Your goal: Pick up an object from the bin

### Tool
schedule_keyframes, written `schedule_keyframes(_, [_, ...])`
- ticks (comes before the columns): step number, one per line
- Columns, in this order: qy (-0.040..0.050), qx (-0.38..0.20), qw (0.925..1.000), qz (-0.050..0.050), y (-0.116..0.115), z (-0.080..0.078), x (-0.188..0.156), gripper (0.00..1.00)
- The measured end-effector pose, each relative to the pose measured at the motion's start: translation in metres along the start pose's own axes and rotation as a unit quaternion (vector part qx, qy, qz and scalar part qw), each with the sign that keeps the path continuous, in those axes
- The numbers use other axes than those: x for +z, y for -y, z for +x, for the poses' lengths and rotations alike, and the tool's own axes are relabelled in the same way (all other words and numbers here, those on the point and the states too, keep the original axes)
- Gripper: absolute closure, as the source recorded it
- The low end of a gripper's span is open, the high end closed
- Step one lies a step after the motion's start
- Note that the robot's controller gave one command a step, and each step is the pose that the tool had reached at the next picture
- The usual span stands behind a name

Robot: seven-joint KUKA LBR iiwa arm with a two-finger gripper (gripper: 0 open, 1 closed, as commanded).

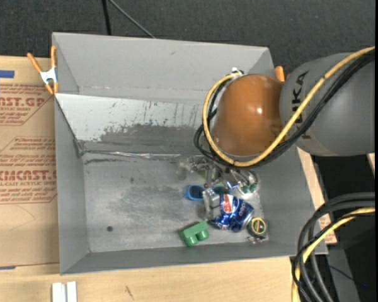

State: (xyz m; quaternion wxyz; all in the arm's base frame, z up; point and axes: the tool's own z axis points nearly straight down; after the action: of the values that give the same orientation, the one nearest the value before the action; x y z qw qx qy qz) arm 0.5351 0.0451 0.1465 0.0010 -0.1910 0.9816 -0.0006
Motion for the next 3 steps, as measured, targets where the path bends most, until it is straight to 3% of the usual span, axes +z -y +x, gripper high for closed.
schedule_keyframes(1, [0.0015, -0.146, 0.9892, 0.0, 0.002, -0.008, -0.036, 0.0])
schedule_keyframes(2, [-0.0017, -0.295, 0.9556, -0.003, -0.014, 0.027, 0.008, 0.0])
schedule_keyframes(3, [-0.0013, -0.501, 0.8656, -0.004, -0.04, 0.038, 0.079, 0.0])
